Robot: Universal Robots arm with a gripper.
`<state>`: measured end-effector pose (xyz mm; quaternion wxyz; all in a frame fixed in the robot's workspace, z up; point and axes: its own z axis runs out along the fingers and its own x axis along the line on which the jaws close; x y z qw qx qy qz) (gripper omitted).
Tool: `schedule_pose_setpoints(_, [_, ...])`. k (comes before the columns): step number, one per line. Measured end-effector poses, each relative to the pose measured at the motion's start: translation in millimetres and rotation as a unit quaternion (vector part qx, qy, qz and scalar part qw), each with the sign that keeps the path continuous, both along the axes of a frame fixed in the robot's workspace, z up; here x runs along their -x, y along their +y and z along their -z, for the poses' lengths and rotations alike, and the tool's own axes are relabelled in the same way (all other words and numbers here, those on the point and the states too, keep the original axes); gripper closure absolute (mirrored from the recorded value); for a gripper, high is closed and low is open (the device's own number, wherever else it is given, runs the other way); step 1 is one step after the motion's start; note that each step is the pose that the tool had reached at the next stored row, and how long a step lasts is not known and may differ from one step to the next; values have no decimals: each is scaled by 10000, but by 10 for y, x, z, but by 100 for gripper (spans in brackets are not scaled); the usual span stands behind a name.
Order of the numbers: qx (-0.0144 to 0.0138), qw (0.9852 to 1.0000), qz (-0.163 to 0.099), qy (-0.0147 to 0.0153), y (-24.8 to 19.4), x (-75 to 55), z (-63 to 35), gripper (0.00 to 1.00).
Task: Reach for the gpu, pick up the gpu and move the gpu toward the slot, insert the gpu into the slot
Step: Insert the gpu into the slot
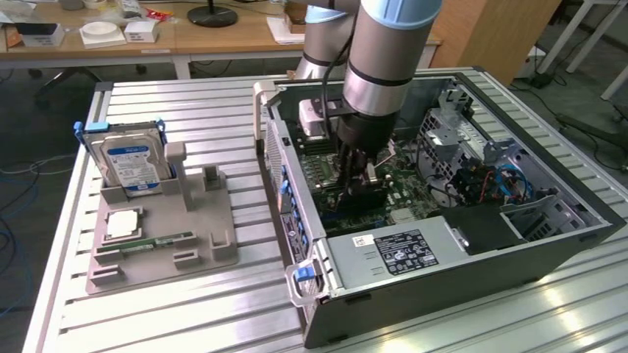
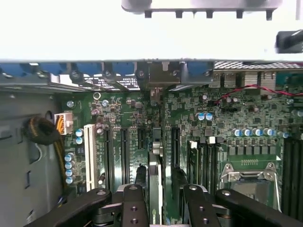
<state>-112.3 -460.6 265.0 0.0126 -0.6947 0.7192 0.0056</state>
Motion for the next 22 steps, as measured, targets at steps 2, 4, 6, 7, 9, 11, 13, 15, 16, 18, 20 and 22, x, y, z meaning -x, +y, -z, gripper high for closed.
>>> schedule_pose_setpoints(2, [4, 10000, 0, 0, 0, 0, -49, 64])
schedule_pose_setpoints(4, [4, 10000, 0, -1, 0, 0, -85, 64])
schedule_pose_setpoints(6, [3, 10000, 1, -2, 0, 0, -87, 64])
schedule_pose_setpoints(7, [2, 10000, 1, -3, 0, 0, -87, 65])
schedule_pose_setpoints(9, [2, 10000, 1, -2, 0, 0, -88, 72])
schedule_pose_setpoints(11, [1, 10000, 1, -2, 0, 1, -88, 84])
schedule_pose_setpoints(13, [0, 10000, 1, -2, 0, 1, -88, 90])
schedule_pose_setpoints(15, [-1, 10000, 1, -2, 0, 0, -88, 90])
schedule_pose_setpoints(16, [-2, 10000, 0, -2, 0, 0, -88, 90])
schedule_pose_setpoints(18, [-2, 10000, 1, -2, 0, 0, -88, 90])
schedule_pose_setpoints(20, [-14, 10000, 1, -2, 0, 0, -88, 90])
schedule_pose_setpoints(22, [-15, 10000, 1, -2, 0, 0, -88, 90])
